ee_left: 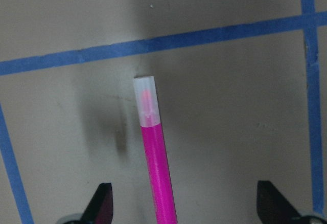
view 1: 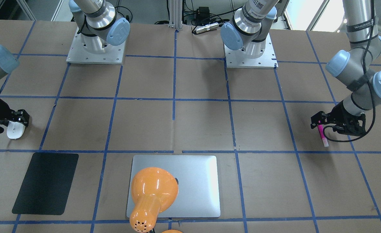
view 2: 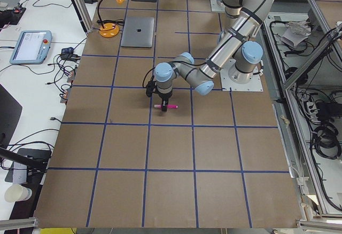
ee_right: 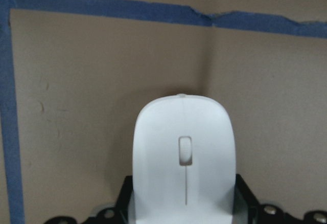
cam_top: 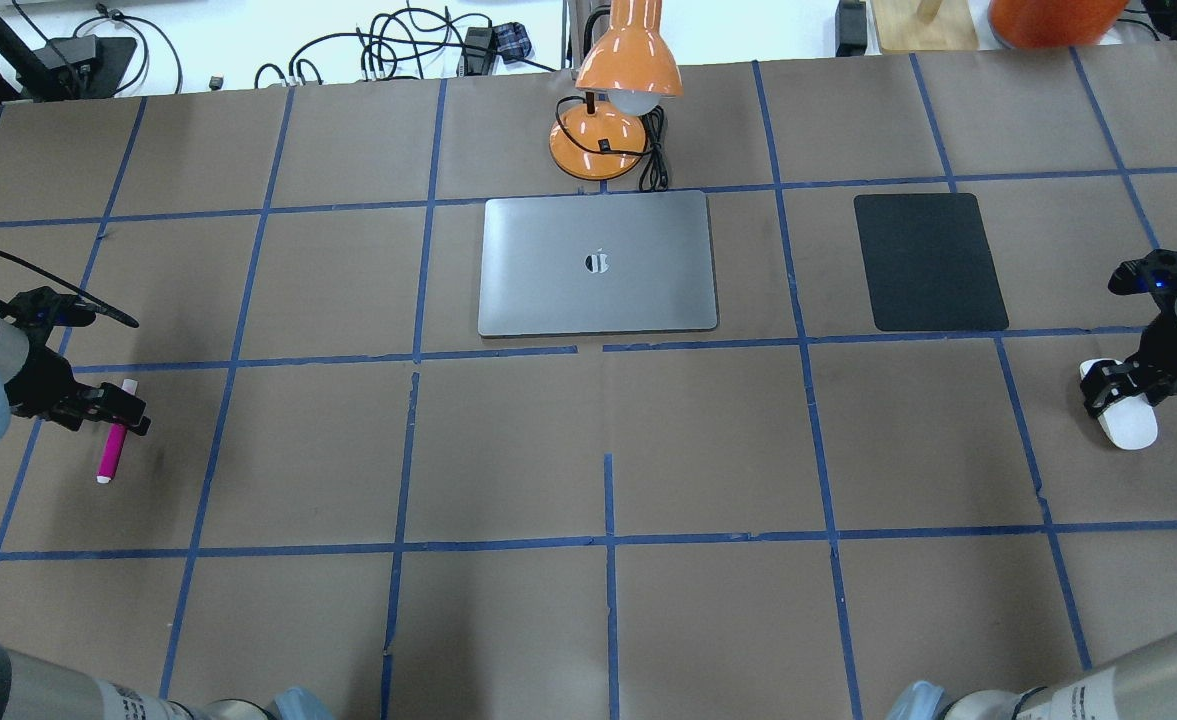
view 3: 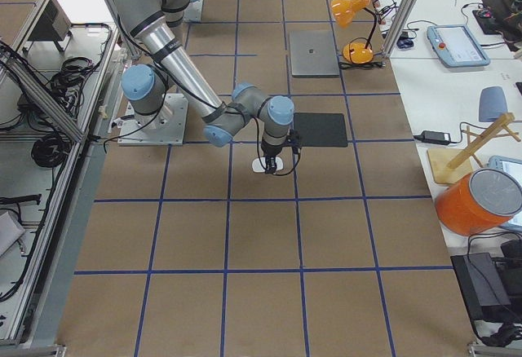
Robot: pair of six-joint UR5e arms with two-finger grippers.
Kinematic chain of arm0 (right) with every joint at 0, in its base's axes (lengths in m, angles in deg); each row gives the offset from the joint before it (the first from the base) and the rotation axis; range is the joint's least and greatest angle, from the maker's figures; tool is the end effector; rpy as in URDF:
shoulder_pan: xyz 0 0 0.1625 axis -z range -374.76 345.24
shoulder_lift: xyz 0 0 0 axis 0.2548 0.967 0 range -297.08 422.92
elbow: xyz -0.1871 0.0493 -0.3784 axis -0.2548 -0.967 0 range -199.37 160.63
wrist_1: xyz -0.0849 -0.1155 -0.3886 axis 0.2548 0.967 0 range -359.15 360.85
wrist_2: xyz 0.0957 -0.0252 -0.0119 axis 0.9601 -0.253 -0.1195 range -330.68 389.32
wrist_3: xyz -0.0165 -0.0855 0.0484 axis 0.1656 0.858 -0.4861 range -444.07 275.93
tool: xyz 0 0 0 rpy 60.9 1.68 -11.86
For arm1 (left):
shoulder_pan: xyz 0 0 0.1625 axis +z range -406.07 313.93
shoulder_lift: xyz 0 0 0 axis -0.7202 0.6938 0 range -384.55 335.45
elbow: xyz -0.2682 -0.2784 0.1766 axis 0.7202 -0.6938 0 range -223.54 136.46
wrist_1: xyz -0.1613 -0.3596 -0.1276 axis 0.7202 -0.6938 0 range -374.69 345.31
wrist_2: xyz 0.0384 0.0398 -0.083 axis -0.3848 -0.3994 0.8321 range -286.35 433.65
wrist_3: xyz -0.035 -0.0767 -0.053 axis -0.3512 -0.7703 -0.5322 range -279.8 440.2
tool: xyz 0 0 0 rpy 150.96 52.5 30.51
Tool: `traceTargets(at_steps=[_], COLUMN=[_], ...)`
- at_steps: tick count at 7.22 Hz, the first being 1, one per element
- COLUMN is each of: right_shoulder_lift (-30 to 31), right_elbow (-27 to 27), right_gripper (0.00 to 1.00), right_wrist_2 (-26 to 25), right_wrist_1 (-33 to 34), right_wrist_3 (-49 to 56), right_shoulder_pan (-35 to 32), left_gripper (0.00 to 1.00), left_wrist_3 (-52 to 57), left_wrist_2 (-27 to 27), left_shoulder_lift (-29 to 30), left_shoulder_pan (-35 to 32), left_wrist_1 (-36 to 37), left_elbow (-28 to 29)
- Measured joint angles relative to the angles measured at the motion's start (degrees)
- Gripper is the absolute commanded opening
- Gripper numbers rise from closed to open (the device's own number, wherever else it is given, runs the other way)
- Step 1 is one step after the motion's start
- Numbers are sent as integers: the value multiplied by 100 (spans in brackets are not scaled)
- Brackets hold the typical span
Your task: Place pen and mouse around notebook
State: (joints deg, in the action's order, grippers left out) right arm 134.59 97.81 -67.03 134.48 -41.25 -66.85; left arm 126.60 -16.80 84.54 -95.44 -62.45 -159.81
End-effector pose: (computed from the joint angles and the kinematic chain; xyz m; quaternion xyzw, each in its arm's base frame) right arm -0.2137 -0.4735 0.1840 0.0436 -0.9974 -0.0483 0.0316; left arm 0.2307 -0.4724 0.1802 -0.0504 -0.9983 -0.0224 0.0159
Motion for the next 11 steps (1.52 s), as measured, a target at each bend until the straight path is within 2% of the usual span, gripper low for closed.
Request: traceTargets(at_steps=[2, 3, 4, 5, 6, 7, 8, 9, 11], right_shoulder_lift=[72, 62, -53, -344, -770, -1208, -1537, -1699, -1779], right_elbow=[-273, -533, -907, -1415, -1999, -2466, -2732, -2854, -2920], right_gripper=[25, 25, 25, 25, 30, 32, 45, 99, 100], right_wrist_2=[29, 56, 73, 80, 80, 82, 81, 88, 260], right_wrist_1=[-125, -265, -490, -730, -929, -1101, -1186, -1225, -1227], right_wrist_3=[-509, -875, -1385, -2006, -2445, -2683, -2858, -3012, -3140], right_shoulder_pan=[-201, -520, -970, -1513, -2001, -2273, -2384, -2430, -2460], left_gripper=[32, 8, 0, 0, 0, 0, 0, 0, 0], left_wrist_3=[-31, -38, -41, -43, -45, -51, -149, -495, -2048], left_wrist_2=[-4, -8, -13, -15, -15, -15, -27, -43, 9], left_shoulder_lift=[116, 155, 170, 169, 168, 162, 124, 30, -340], left_shoulder_pan=[30, 36, 39, 40, 39, 39, 35, 9, -307], left_wrist_1=[48, 105, 147, 168, 172, 169, 152, 4, -877], left_elbow=[6, 8, 8, 9, 9, 7, 4, 12, 152])
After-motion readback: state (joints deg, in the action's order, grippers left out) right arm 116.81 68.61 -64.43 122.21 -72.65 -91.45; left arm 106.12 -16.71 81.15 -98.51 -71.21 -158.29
